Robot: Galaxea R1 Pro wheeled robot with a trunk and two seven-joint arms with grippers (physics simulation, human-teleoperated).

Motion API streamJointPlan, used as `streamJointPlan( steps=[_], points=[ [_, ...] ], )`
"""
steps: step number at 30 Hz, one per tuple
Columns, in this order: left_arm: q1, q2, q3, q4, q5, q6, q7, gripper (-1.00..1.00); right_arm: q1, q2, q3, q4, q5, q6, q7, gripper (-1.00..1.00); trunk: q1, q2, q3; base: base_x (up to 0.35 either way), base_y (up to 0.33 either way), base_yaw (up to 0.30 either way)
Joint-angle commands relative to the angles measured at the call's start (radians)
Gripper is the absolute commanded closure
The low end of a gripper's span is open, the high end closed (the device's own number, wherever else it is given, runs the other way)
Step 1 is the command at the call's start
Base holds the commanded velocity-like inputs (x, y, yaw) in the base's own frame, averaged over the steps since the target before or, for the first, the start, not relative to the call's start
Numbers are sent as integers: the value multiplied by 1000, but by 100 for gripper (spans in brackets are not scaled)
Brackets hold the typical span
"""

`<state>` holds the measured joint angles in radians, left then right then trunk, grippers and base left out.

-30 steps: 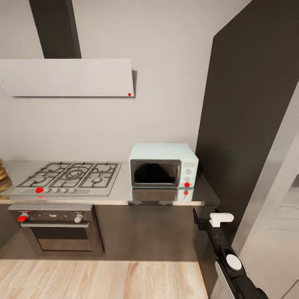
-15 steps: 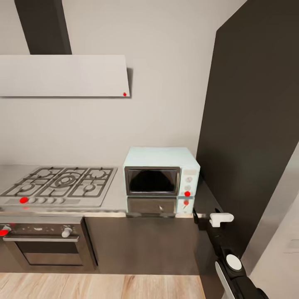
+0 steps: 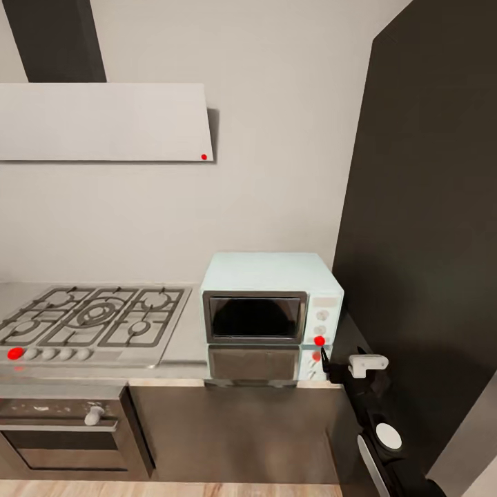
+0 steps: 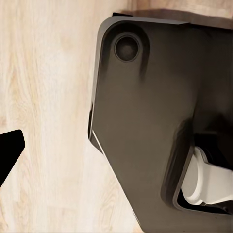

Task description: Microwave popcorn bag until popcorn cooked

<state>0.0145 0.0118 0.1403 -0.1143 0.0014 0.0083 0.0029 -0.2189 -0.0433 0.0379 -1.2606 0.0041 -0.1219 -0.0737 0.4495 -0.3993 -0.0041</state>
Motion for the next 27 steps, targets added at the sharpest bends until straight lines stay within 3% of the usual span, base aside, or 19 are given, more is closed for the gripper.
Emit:
streamJointPlan(
  steps=[1, 8, 27],
  points=[
    [1, -1, 4, -2, 0, 0, 0, -100, 0, -1, 4, 1, 0, -2, -8, -100, 0, -1, 0, 29, 4, 0],
    [1, -1, 4, 1, 0, -9, -1, -100, 0, -1, 4, 4, -1, -4, -6, -100, 0, -1, 0, 51, 175, 0],
    [1, -1, 2, 1, 0, -7, -1, -100, 0, -1, 4, 41, -1, -8, -8, -100, 0, -1, 0, 63, 61, 0]
  ],
)
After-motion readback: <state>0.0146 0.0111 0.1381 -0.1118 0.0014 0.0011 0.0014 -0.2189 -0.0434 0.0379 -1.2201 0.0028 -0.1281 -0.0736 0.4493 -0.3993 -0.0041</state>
